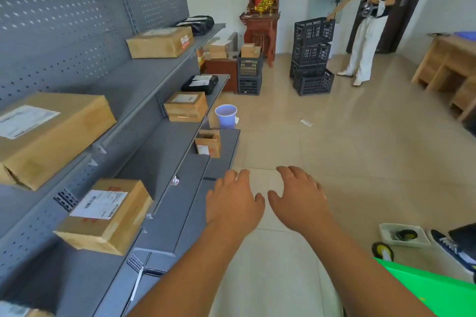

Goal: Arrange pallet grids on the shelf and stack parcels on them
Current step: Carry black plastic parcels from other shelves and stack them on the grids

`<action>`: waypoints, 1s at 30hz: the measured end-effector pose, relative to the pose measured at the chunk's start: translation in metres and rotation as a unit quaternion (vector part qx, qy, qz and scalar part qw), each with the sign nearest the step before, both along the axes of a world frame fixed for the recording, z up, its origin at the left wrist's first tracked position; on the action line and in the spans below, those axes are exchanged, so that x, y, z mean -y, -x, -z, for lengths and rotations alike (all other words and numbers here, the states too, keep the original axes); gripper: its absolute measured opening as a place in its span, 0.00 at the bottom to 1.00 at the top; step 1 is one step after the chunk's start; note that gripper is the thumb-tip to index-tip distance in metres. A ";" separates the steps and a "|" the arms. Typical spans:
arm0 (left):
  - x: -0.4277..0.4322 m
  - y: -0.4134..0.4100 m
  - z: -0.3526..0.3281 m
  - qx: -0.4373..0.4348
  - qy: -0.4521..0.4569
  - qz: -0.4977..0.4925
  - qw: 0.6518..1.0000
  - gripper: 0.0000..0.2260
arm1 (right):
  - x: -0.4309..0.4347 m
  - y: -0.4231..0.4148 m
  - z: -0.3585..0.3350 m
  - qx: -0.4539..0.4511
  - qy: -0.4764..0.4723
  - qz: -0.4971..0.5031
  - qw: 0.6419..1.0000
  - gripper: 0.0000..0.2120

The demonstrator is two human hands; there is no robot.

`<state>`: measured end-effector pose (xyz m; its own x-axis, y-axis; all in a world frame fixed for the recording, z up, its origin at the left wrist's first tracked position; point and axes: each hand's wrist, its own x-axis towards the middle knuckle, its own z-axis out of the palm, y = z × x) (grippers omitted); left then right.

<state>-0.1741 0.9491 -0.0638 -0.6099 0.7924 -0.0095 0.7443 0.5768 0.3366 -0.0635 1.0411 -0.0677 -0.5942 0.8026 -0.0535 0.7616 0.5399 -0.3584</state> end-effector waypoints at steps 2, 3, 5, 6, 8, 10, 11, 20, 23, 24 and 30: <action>-0.027 0.028 0.002 0.001 -0.001 -0.012 1.000 0.24 | -0.029 0.027 0.002 0.002 -0.008 -0.006 1.000 0.30; -0.042 0.042 0.003 0.002 -0.001 -0.015 1.000 0.24 | -0.045 0.041 0.003 0.002 -0.010 -0.007 1.000 0.30; -0.073 0.072 0.005 0.001 -0.006 -0.012 1.000 0.24 | -0.076 0.070 0.005 0.003 -0.011 -0.005 1.000 0.30; -0.090 0.086 0.006 0.002 -0.008 -0.008 1.000 0.24 | -0.091 0.083 0.005 0.003 -0.013 -0.001 1.000 0.30; -0.122 0.115 0.004 0.007 -0.009 0.000 1.000 0.24 | -0.122 0.109 0.003 0.004 -0.014 0.010 1.000 0.29; -0.153 0.143 0.001 0.010 -0.011 0.005 1.000 0.23 | -0.150 0.133 0.000 0.000 -0.017 0.029 0.999 0.29; -0.165 0.153 0.000 0.012 -0.013 0.006 1.000 0.22 | -0.160 0.141 -0.001 0.001 -0.020 0.034 0.999 0.29; -0.317 0.242 0.006 -0.001 -0.006 0.049 0.999 0.25 | -0.294 0.220 0.007 -0.012 -0.010 0.077 0.997 0.29; -0.371 0.260 0.011 -0.003 0.000 0.052 0.999 0.25 | -0.348 0.237 0.016 -0.007 -0.004 0.078 0.997 0.29; -0.390 0.265 0.012 -0.005 0.005 0.052 0.999 0.24 | -0.367 0.243 0.018 -0.005 -0.003 0.077 0.997 0.28; -0.496 0.298 0.011 -0.016 0.010 0.019 1.000 0.19 | -0.485 0.282 0.019 -0.004 -0.010 0.039 0.999 0.28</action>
